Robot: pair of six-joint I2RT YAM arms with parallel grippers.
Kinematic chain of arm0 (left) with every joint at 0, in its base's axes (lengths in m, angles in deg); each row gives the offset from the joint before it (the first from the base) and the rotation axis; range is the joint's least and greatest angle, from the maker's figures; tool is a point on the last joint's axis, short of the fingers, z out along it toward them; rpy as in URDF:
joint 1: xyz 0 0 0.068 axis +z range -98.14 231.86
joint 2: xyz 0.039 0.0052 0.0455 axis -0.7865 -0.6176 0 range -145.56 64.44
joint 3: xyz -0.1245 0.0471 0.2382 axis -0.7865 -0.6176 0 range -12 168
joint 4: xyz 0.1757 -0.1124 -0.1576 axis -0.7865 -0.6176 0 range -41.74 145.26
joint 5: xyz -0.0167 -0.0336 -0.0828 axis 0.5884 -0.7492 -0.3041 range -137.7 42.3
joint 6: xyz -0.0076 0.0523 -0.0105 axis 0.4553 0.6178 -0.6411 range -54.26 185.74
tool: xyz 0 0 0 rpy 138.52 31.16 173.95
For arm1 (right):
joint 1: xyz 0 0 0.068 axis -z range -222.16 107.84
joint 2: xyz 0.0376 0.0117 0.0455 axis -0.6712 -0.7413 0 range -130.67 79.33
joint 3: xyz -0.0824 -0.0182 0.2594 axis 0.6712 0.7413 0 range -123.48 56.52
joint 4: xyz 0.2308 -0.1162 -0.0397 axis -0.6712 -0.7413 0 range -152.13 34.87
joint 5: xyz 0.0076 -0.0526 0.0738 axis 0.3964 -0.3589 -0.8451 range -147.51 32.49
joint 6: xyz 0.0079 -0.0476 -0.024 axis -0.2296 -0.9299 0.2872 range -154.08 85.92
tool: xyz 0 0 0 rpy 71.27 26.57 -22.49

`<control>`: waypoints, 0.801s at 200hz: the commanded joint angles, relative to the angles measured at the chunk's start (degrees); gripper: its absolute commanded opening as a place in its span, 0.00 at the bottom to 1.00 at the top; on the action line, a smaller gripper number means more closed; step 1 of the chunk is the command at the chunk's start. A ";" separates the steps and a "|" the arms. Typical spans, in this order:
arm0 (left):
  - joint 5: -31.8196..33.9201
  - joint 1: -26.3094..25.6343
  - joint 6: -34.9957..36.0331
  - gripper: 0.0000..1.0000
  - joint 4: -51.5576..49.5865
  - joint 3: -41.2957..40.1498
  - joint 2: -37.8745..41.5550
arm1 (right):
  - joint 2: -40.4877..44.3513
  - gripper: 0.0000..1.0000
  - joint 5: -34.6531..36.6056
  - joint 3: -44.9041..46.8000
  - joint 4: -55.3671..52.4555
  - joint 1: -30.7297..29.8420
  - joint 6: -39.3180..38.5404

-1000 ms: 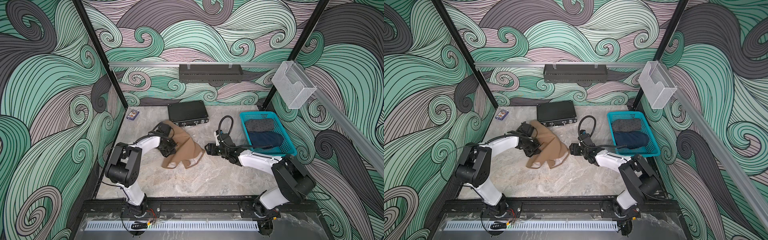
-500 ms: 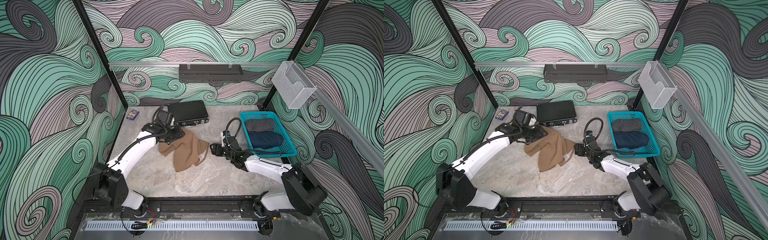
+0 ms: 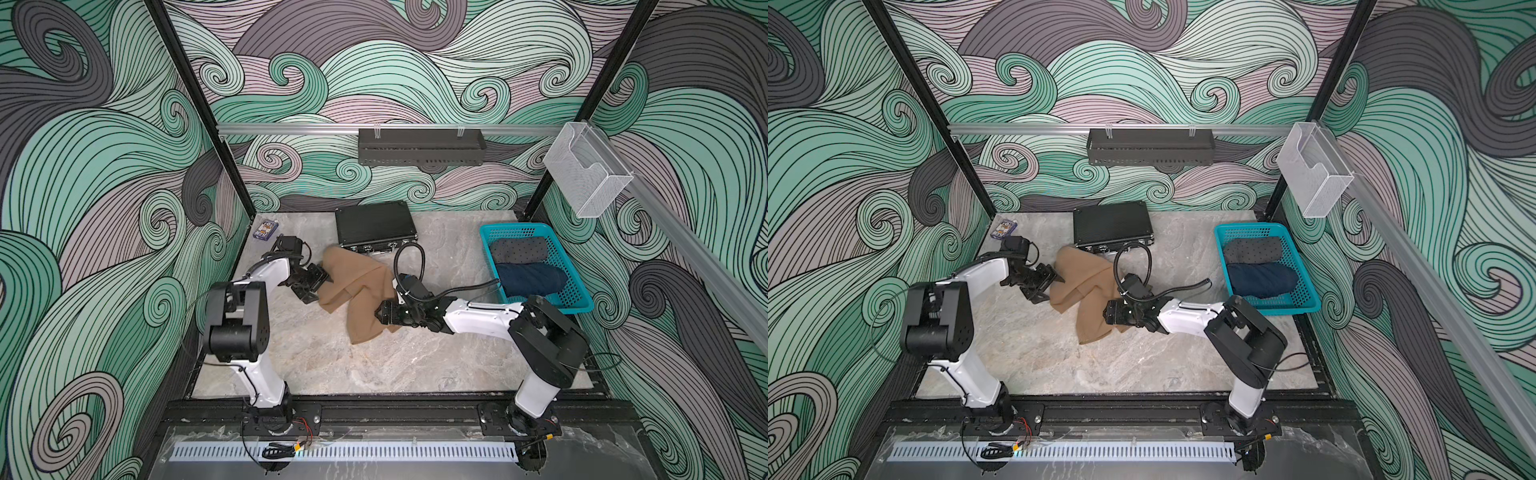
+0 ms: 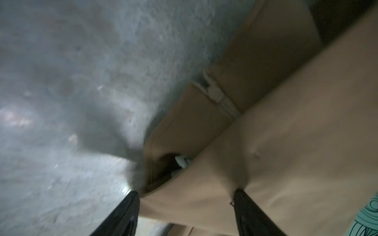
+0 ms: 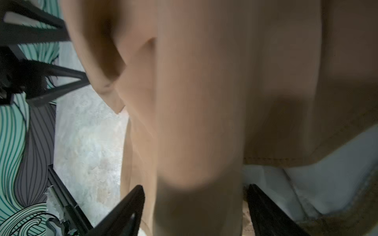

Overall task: Roll up the skirts
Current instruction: Flatten out the skirt at the center of the board.

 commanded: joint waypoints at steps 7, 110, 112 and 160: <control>-0.60 0.51 1.65 0.49 1.09 5.38 -5.43 | -3.81 0.54 -4.03 -3.63 -3.51 1.33 3.83; -1.51 1.11 2.95 0.00 4.62 8.16 24.14 | 30.59 0.12 10.11 3.77 -14.80 7.89 -10.05; -1.43 1.11 2.61 0.00 5.21 7.29 24.64 | 31.21 0.12 10.19 3.98 -14.81 8.01 -10.11; -8.02 -2.27 5.14 0.60 1.91 -3.17 22.91 | 34.02 0.04 8.17 4.76 -20.17 10.20 -13.43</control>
